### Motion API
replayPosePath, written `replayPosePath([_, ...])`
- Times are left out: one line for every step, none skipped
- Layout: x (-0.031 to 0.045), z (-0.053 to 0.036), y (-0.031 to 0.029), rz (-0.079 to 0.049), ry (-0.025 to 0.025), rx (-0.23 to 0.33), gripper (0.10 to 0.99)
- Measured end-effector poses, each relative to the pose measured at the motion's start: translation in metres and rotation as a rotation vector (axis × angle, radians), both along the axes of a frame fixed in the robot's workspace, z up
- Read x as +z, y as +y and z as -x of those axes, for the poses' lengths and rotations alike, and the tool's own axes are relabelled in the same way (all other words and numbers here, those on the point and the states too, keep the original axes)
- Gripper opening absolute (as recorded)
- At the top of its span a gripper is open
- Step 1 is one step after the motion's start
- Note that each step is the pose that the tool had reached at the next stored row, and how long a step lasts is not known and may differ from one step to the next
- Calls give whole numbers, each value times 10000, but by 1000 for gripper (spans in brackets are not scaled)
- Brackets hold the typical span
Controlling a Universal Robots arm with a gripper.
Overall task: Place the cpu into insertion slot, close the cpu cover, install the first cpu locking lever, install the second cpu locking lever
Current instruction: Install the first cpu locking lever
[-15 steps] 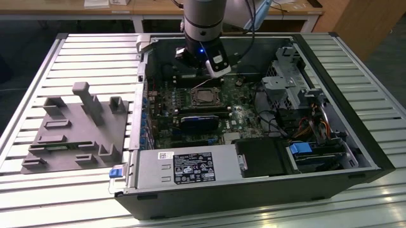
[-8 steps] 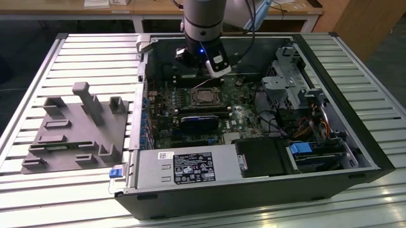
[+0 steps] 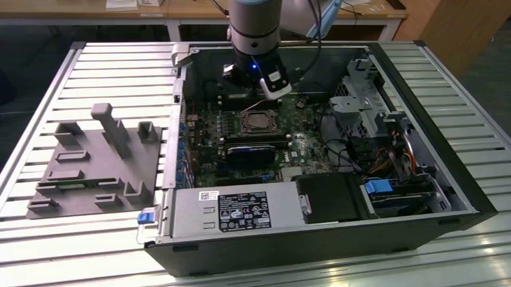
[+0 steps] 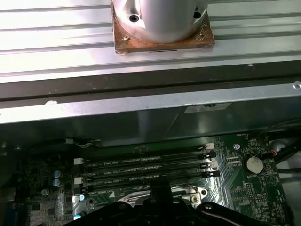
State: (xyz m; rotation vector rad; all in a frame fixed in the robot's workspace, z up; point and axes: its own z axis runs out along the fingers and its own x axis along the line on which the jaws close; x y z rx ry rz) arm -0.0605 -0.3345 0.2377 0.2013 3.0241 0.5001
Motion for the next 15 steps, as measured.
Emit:
replayPosePath([-11, 0, 0, 0, -34, -3, 106])
replayPosePath([-20, 0, 0, -1, -64, -14, 106])
replayPosePath([-27, 0, 0, 2, -83, -63, 106])
replayPosePath([-33, 0, 0, 2, -89, -152, 106])
replayPosePath([-38, 0, 0, 3, -88, -246, 106])
replayPosePath([-44, 0, 0, 3, -89, -332, 106])
replayPosePath([-50, 0, 0, 3, -89, -416, 106])
replayPosePath([-57, 0, 0, 3, -89, -500, 106])
replayPosePath([-64, 0, 0, 4, -89, -587, 106])
replayPosePath([-71, 0, 0, 4, -90, -660, 106])
replayPosePath([-73, 0, 0, 6, -87, -692, 106])
replayPosePath([-76, 0, 0, 5, -88, -699, 106])
replayPosePath([-82, -1, 0, 3, -90, -701, 106])
replayPosePath([-93, 0, 1, 4, -89, -704, 106])
replayPosePath([-101, 0, 2, 4, -89, -704, 106])
